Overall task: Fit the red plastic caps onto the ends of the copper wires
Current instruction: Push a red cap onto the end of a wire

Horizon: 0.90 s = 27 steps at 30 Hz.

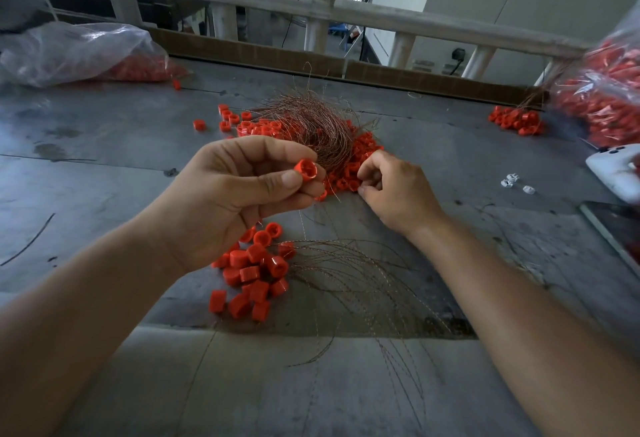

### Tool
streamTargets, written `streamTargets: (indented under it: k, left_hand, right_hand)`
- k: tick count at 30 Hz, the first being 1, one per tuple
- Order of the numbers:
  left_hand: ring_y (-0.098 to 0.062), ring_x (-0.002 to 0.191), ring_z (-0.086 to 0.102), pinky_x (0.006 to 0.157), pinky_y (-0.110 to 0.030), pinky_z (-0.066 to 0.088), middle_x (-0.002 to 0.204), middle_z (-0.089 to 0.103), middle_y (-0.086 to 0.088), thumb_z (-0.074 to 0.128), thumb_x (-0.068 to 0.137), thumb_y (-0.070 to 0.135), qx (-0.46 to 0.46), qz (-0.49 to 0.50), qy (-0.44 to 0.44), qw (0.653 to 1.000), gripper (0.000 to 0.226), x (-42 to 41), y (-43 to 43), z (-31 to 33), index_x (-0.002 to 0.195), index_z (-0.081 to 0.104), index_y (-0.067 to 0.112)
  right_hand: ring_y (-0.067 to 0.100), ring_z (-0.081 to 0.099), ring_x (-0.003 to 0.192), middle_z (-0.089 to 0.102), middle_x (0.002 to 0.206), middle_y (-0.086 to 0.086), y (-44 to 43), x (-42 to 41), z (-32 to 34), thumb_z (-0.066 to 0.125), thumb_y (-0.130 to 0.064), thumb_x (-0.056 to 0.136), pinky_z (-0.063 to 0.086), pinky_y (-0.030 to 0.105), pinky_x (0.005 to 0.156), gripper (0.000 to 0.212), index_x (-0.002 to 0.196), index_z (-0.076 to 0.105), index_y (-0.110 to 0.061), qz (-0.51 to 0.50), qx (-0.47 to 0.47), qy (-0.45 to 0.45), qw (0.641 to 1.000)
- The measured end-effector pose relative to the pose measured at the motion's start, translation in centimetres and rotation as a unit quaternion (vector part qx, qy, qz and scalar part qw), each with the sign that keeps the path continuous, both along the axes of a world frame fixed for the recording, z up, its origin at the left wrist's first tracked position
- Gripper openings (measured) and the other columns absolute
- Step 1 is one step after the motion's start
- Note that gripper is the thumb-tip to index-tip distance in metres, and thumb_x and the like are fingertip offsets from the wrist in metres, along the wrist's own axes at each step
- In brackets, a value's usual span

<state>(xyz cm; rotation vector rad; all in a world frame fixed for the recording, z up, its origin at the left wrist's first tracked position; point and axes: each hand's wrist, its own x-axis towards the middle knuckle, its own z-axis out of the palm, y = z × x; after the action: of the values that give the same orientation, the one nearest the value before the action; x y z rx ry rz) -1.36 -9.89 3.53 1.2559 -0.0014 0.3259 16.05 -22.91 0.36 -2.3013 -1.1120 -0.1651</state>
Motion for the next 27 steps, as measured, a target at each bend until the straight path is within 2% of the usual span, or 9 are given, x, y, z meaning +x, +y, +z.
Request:
streamTargets:
  k: [4, 9, 13, 15, 17, 19, 21, 24, 27]
  left_hand:
    - [-0.014, 0.072, 0.07, 0.061, -0.018, 0.055, 0.079, 0.073, -0.007, 0.066, 0.057, 0.009, 0.002, -0.001, 0.004, 1.0, 0.022, 0.0, -0.1, 0.1, 0.078, 0.075, 0.011]
    - [-0.014, 0.071, 0.07, 0.06, -0.018, 0.054, 0.078, 0.073, -0.007, 0.067, 0.056, 0.009, 0.002, 0.0, 0.008, 1.0, 0.022, 0.0, -0.2, 0.2, 0.077, 0.074, 0.01]
    - [-0.014, 0.071, 0.07, 0.059, -0.018, 0.054, 0.077, 0.073, -0.007, 0.067, 0.056, 0.009, 0.005, 0.004, 0.01, 1.0, 0.022, 0.0, -0.3, 0.2, 0.076, 0.074, 0.01]
    - [-0.014, 0.071, 0.07, 0.06, -0.018, 0.055, 0.077, 0.073, -0.007, 0.067, 0.055, 0.009, 0.004, 0.008, 0.011, 1.0, 0.023, 0.0, -0.3, 0.2, 0.076, 0.074, 0.01]
    - [-0.015, 0.071, 0.07, 0.061, -0.018, 0.055, 0.077, 0.072, -0.008, 0.067, 0.055, 0.01, 0.006, 0.018, 0.015, 1.0, 0.023, 0.0, -0.3, 0.2, 0.076, 0.074, 0.01]
    - [-0.015, 0.071, 0.07, 0.061, -0.019, 0.055, 0.076, 0.072, -0.007, 0.066, 0.058, 0.007, 0.014, 0.026, 0.02, 0.999, 0.021, 0.1, -0.4, 0.0, 0.077, 0.074, 0.009]
    - [-0.015, 0.07, 0.07, 0.061, -0.019, 0.055, 0.075, 0.072, -0.007, 0.061, 0.061, 0.002, 0.024, 0.034, 0.024, 0.999, 0.022, 0.1, -0.6, 0.0, 0.076, 0.075, 0.009]
    - [-0.015, 0.069, 0.07, 0.061, -0.019, 0.055, 0.074, 0.072, -0.007, 0.059, 0.062, 0.001, 0.029, 0.044, 0.028, 0.998, 0.023, 0.1, -0.6, -0.1, 0.076, 0.075, 0.009]
    - [-0.016, 0.069, 0.07, 0.061, -0.018, 0.054, 0.074, 0.072, -0.007, 0.059, 0.062, 0.001, 0.028, 0.048, 0.029, 0.998, 0.023, 0.1, -0.5, 0.0, 0.077, 0.074, 0.008]
  right_hand:
    - [0.005, 0.047, 0.062, 0.051, 0.067, -0.014, 0.2, 0.0, -0.1, 0.063, -0.01, 0.081, 0.044, 0.025, 0.069, 0.016, 0.096, 0.064, -0.014, 0.002, 0.008, 0.0, 1.0]
    - [0.011, 0.049, 0.073, 0.056, 0.081, -0.004, 0.2, -0.2, 0.1, 0.067, -0.012, 0.078, 0.043, 0.027, 0.072, 0.008, 0.084, 0.063, -0.015, 0.008, 0.003, -0.014, 1.0]
    - [0.002, 0.047, 0.062, 0.05, 0.068, -0.014, -0.1, -0.3, 0.4, 0.066, -0.008, 0.078, 0.044, 0.022, 0.068, 0.012, 0.081, 0.062, -0.018, 0.001, 0.023, 0.011, 1.0]
    - [0.0, 0.048, 0.058, 0.053, 0.065, -0.013, -0.5, -0.2, 1.1, 0.065, -0.007, 0.08, 0.042, 0.016, 0.062, 0.013, 0.081, 0.065, -0.02, -0.021, 0.064, 0.071, 0.995]
    - [0.004, 0.055, 0.055, 0.059, 0.064, -0.005, -1.1, -0.5, 2.1, 0.064, -0.005, 0.082, 0.045, 0.017, 0.056, 0.015, 0.075, 0.064, -0.019, -0.016, 0.143, 0.191, 0.971]
    - [0.006, 0.06, 0.053, 0.063, 0.064, 0.0, -1.5, -1.3, 3.1, 0.06, -0.002, 0.084, 0.048, 0.017, 0.05, 0.015, 0.075, 0.062, -0.013, 0.029, 0.23, 0.343, 0.91]
    - [0.008, 0.062, 0.052, 0.065, 0.061, 0.0, -1.6, -2.4, 3.8, 0.056, -0.001, 0.085, 0.048, 0.017, 0.047, 0.013, 0.077, 0.061, -0.009, 0.081, 0.271, 0.447, 0.848]
    - [0.009, 0.062, 0.053, 0.065, 0.06, 0.0, -1.4, -3.8, 4.4, 0.052, -0.002, 0.086, 0.048, 0.017, 0.046, 0.014, 0.082, 0.061, -0.011, 0.136, 0.27, 0.507, 0.807]
    - [0.009, 0.062, 0.053, 0.065, 0.061, 0.002, -1.2, -4.6, 4.6, 0.052, -0.003, 0.084, 0.049, 0.017, 0.047, 0.012, 0.082, 0.062, -0.01, 0.157, 0.26, 0.527, 0.794]
